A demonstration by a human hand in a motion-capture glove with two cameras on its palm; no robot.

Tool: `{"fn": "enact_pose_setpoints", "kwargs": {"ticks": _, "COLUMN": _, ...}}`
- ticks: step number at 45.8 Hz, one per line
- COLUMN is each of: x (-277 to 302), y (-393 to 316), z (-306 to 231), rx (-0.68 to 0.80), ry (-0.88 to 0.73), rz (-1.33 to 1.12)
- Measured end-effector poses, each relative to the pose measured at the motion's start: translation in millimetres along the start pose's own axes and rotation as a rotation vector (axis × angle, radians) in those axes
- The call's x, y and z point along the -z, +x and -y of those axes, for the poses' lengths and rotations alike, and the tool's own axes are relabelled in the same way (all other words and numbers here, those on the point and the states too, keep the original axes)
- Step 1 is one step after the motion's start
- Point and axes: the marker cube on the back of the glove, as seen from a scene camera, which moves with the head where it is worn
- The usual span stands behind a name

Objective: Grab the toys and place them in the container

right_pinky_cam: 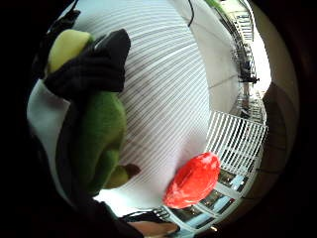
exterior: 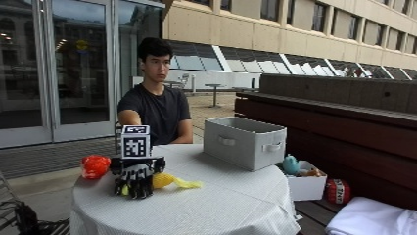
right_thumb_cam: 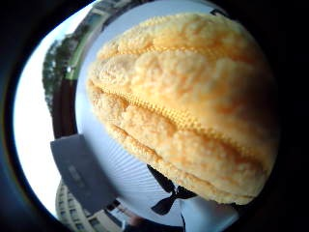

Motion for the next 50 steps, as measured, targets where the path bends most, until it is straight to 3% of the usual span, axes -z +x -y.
{"fn": "enact_pose_setpoints", "kwargs": {"ticks": 10, "x": 14, "y": 0, "z": -4, "rx": 0.144, "ry": 0.138, "rz": -0.010}}
{"fn": "enact_pose_setpoints", "kwargs": {"ticks": 19, "x": 46, "y": -4, "z": -10, "rx": 0.173, "ry": 0.072, "rz": -0.082}}
{"fn": "enact_pose_setpoints", "kwargs": {"ticks": 26, "x": 92, "y": -21, "z": -29, "rx": 0.161, "ry": 0.018, "rz": -0.110}}
{"fn": "enact_pose_setpoints", "kwargs": {"ticks": 38, "x": 186, "y": -71, "z": -71, "rx": 0.172, "ry": 0.139, "rz": -0.081}}
{"fn": "enact_pose_setpoints", "kwargs": {"ticks": 42, "x": 211, "y": -87, "z": -89, "rx": 0.136, "ry": 0.160, "rz": -0.067}}
{"fn": "enact_pose_setpoints", "kwargs": {"ticks": 47, "x": 241, "y": -117, "z": -113, "rx": -0.054, "ry": 0.146, "rz": -0.035}}
{"fn": "enact_pose_setpoints", "kwargs": {"ticks": 50, "x": 256, "y": -128, "z": -122, "rx": 0.106, "ry": 0.235, "rz": -0.021}}
